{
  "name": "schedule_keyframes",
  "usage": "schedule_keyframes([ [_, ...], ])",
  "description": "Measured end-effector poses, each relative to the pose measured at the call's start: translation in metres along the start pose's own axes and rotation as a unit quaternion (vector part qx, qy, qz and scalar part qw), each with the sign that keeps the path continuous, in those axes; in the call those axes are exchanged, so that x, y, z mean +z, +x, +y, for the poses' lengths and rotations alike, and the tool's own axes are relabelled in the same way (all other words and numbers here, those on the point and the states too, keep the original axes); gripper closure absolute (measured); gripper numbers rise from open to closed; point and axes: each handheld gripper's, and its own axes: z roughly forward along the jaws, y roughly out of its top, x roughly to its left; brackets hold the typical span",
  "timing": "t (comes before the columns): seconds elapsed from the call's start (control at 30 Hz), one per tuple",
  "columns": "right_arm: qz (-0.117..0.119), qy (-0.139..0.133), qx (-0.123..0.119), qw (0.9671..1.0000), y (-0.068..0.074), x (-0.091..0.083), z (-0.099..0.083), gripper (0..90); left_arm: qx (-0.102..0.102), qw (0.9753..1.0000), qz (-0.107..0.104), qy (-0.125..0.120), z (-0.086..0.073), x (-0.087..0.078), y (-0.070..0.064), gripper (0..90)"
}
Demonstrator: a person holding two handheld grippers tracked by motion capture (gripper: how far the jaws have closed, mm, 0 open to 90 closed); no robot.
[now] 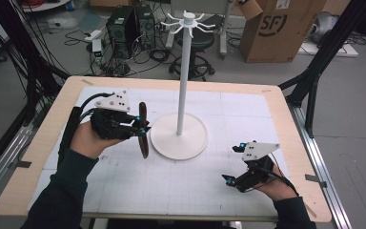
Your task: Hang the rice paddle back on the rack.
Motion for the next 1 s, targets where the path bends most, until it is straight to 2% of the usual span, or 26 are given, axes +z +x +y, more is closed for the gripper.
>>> schedule_keyframes([
  [0.3,-0.001,-0.001,0.001,1.0000,0.000,0.000,0.000,0.6,-0.016,0.9997,0.005,-0.016,0.027,-0.008,0.009,77.7],
  [0.43,-0.002,-0.001,0.001,1.0000,0.000,0.000,0.000,0.6,-0.013,0.9995,0.010,-0.028,0.039,-0.013,0.010,77.7],
  [0.77,-0.001,-0.004,0.000,1.0000,-0.001,-0.001,0.000,0.6,-0.011,0.9998,0.010,-0.009,0.071,-0.019,0.016,77.7],
  [1.0,0.002,-0.005,0.002,1.0000,-0.001,-0.001,0.000,0.6,-0.004,0.9998,0.020,0.004,0.096,-0.025,0.019,77.7],
])
